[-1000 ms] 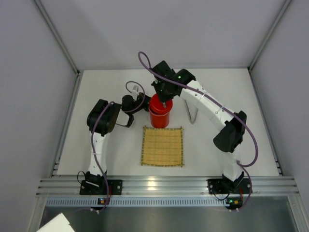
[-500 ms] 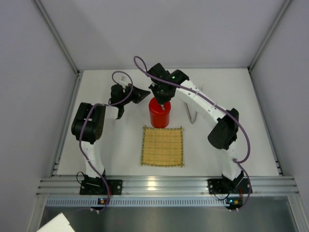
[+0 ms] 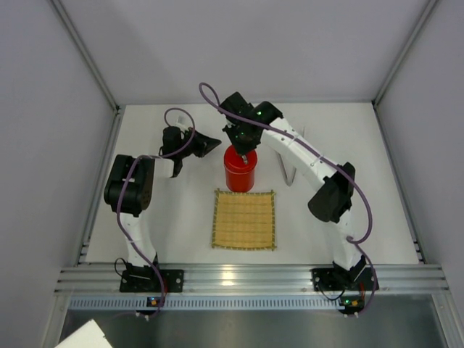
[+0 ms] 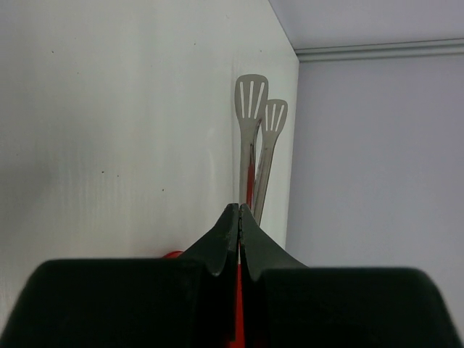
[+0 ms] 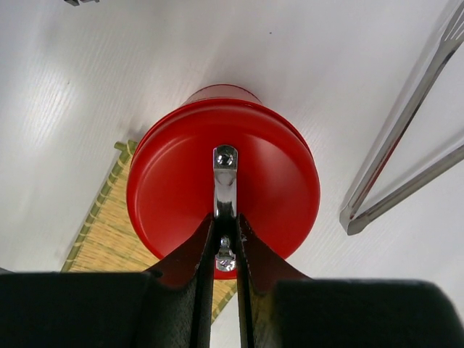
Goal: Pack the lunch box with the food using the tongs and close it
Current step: Close the box lid on the packing box.
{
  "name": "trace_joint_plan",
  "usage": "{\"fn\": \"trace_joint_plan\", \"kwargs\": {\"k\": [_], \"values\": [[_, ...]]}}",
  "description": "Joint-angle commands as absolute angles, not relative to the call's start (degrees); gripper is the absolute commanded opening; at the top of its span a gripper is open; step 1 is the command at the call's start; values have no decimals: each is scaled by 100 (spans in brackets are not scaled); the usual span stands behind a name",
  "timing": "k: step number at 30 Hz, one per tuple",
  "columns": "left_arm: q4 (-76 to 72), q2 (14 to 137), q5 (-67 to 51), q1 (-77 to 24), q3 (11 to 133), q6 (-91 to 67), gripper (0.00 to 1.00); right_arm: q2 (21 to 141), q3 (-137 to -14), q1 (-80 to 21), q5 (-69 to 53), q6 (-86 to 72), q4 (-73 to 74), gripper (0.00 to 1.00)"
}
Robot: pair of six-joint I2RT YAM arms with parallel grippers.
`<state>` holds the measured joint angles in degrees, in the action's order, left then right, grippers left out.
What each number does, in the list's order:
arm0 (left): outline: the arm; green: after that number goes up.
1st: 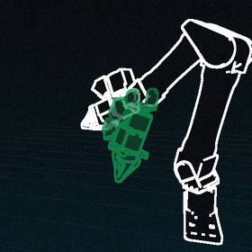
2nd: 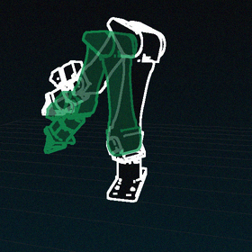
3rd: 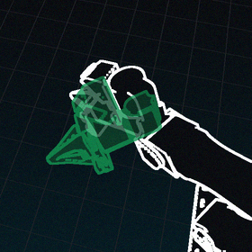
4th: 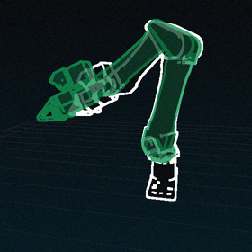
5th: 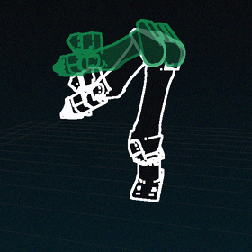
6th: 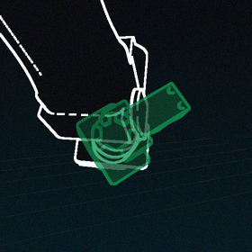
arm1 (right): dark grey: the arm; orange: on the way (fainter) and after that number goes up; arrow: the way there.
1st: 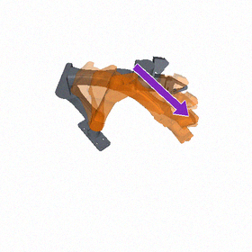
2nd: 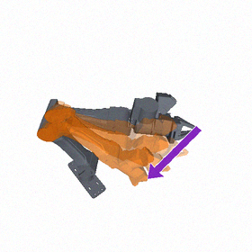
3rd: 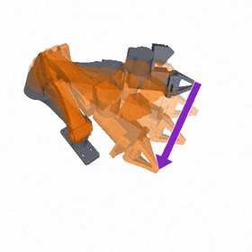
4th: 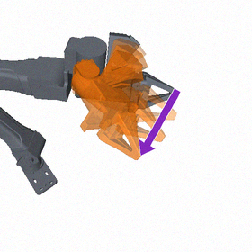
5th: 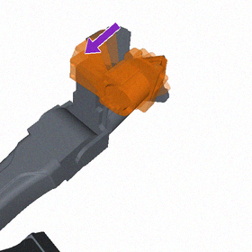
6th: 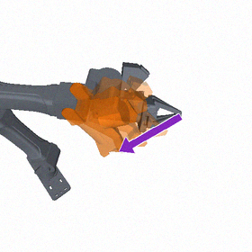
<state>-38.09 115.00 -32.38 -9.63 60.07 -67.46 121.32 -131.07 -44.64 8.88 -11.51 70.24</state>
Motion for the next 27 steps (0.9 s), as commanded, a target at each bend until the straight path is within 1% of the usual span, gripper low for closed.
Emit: {"fn": "trace_joint_plan", "kwargs": {"k": [1,14,23,27], "values": [[-3832,11250,-3357,-949,6038,-6627,0,12164,-13377,-4570,976,-1020,7295,6],[-3832,11320,-3393,-949,6021,-6583,0,12305,-13359,-4676,1265,-861,7321,7],[-3832,11320,-3428,-949,5977,-6574,0,12480,-13473,-4676,1283,-756,7304,9],[-3867,11347,-3436,-949,5941,-6583,0,12559,-13500,-4685,1283,-729,7295,16]]}}
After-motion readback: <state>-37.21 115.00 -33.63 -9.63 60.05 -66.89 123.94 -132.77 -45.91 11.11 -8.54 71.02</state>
